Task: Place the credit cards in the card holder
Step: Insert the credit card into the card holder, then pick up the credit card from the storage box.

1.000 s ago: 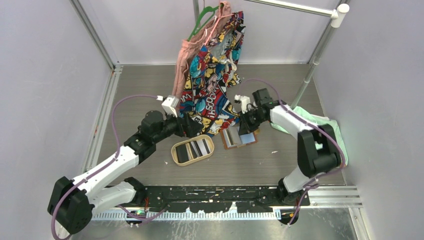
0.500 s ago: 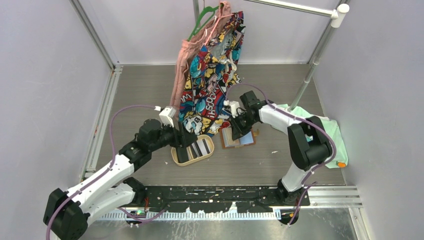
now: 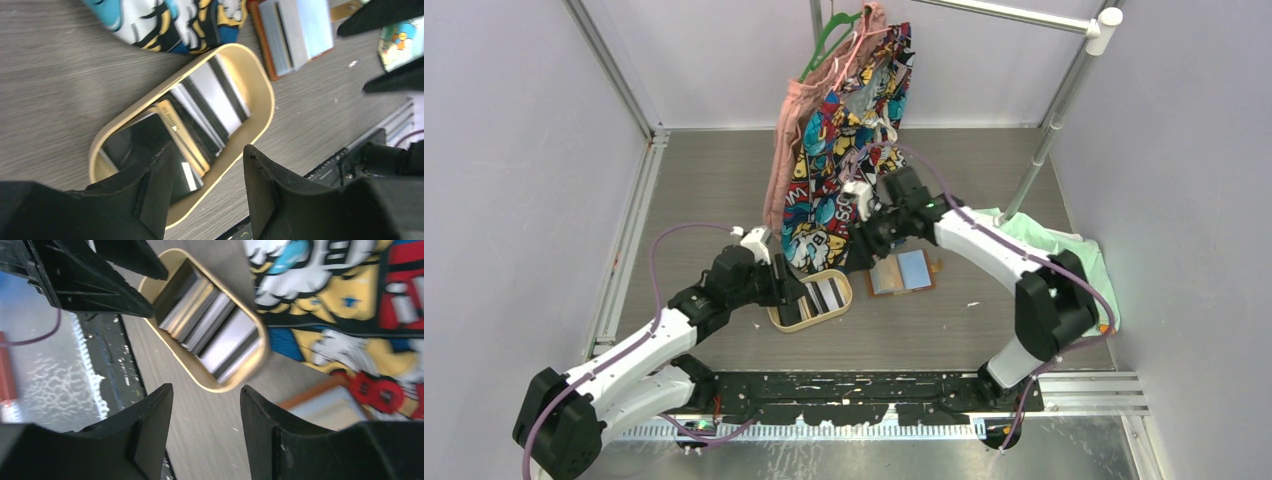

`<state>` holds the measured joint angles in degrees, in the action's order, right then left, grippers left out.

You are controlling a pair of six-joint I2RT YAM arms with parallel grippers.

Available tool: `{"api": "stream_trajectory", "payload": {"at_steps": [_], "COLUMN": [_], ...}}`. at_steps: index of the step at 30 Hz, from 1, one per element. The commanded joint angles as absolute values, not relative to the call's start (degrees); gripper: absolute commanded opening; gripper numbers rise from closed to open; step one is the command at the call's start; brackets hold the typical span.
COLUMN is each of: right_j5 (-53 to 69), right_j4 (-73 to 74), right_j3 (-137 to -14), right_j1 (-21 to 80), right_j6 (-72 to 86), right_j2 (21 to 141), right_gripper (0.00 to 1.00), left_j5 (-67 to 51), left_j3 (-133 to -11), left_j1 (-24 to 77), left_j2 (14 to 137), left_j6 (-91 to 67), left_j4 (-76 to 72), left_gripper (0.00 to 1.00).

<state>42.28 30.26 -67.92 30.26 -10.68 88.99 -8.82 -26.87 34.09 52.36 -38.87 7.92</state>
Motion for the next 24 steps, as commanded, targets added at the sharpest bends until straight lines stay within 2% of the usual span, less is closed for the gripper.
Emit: {"api": "stream_trajectory", "payload": {"at_steps": [1,7,13,24], "right_j5": [41.04,34.74,30.78,27.33], "right_j4": [18.93,14.61,14.15,16.7], "right_j3": [-67.48,-69.79,-69.93,-71.51], "right_j1": [35.8,41.24,44.64,47.02], "right_j6": [6.88,19.05,22.31,20.96], "right_j2": [92.97,99.5,104.99,108.89], "right_gripper": [0.58,0.6,0.6,0.59], "left_j5": [-1.26,2.46,4.01,1.74], "left_j3": [-27.44,-24.01,-22.54,-21.99], "left_j1": [33.91,33.93,33.84,33.88], "left_j2": [49.61,42.22,38.88,44.9], "left_j6": [-40.04,-39.71,-39.29,-39.36], "left_j4": [14.4,17.13,21.44,19.72], "left_gripper": [0.53,0.52,0.46,0.43]}}
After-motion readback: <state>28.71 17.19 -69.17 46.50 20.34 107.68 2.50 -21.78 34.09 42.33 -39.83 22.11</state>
